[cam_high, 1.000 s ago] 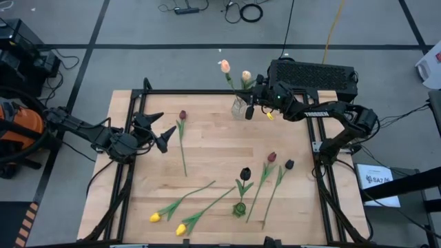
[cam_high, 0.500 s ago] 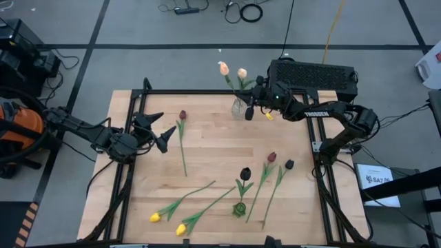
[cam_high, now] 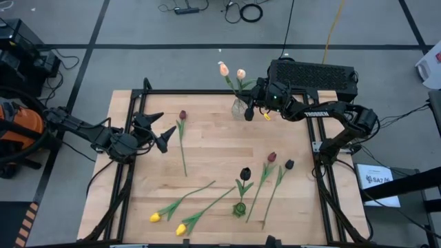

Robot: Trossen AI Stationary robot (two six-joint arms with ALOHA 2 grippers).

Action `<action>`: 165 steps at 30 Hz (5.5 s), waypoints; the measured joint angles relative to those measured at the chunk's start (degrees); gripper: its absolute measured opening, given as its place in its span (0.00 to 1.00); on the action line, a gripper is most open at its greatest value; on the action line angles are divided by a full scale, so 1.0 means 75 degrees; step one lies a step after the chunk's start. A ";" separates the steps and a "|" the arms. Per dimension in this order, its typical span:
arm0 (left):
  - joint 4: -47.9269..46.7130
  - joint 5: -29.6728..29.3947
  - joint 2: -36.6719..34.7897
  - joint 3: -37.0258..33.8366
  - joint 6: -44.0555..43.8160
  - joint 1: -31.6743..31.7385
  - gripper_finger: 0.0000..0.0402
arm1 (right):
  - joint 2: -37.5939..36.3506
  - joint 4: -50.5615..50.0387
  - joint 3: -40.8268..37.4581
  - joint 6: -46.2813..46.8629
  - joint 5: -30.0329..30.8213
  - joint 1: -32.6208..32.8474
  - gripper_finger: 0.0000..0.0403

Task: Sort flowers into vase by color
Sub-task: Put the peach tulip into the transparent flower vase, then put the left red tulip into the green flower vase

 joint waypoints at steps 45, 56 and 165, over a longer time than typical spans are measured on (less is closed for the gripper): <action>0.0073 0.0498 0.0000 0.0000 -0.0063 0.0000 0.96 | -0.2446 -0.4679 -0.0006 0.1649 0.1216 0.0001 0.24; 0.2430 0.0242 0.0010 0.0000 0.1980 0.0020 0.96 | -0.4444 -0.7212 0.0000 0.4025 0.1664 -0.0031 0.11; -0.3157 0.8345 0.8029 0.2136 -0.4487 0.6315 0.20 | -0.4508 -0.9762 0.0000 0.3459 0.1558 -0.0028 0.00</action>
